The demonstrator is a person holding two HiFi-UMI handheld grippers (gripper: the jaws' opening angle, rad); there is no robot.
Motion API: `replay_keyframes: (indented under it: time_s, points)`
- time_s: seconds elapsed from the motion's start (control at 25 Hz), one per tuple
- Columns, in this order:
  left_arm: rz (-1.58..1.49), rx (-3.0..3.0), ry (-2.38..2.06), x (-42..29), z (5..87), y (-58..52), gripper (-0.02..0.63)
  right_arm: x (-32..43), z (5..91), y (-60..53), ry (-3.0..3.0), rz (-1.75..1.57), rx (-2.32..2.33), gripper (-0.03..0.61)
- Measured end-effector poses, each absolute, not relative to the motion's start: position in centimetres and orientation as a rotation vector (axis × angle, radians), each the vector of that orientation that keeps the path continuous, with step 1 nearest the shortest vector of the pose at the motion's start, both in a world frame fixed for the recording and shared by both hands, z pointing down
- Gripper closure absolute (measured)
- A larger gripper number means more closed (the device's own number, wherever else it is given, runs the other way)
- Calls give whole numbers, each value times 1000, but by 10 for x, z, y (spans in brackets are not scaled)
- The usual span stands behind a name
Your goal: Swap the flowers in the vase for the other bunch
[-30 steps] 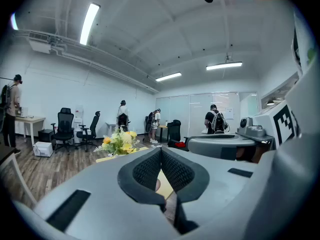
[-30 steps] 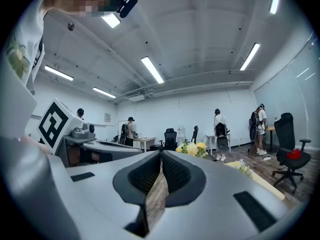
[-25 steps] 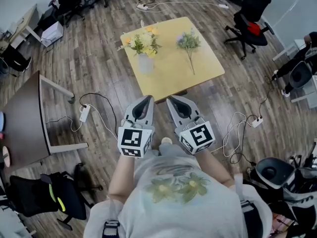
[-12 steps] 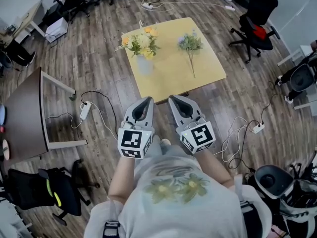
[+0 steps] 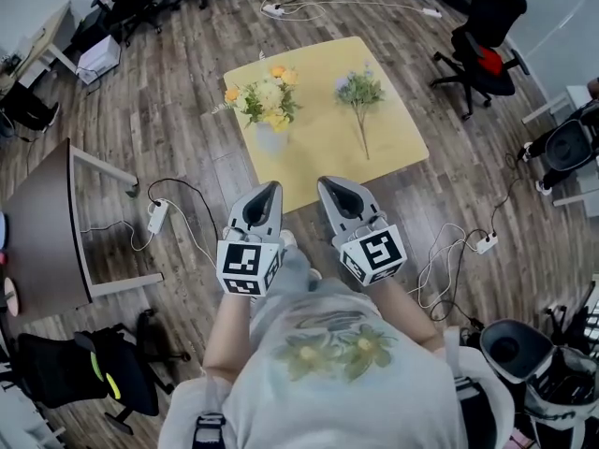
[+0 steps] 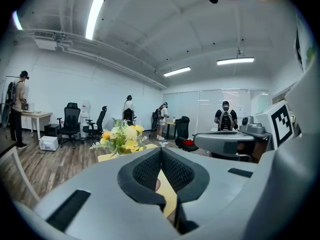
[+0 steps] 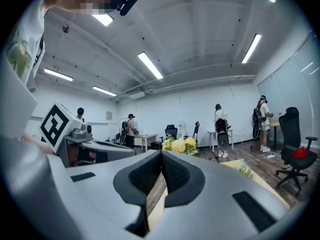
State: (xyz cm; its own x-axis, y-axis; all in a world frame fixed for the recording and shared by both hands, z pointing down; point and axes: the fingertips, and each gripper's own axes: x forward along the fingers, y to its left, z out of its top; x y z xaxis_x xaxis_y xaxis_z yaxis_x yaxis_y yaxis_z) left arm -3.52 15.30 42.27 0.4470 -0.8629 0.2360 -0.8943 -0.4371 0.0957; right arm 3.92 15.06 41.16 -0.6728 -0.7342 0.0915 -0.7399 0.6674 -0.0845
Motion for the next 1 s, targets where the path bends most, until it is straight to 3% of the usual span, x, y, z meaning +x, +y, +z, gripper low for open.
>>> replay_keyframes:
  time_s: [1.0]
  points:
    - [190, 2478, -1534, -111, 433, 6, 597, -36, 407, -2, -2855, 197, 1218, 537]
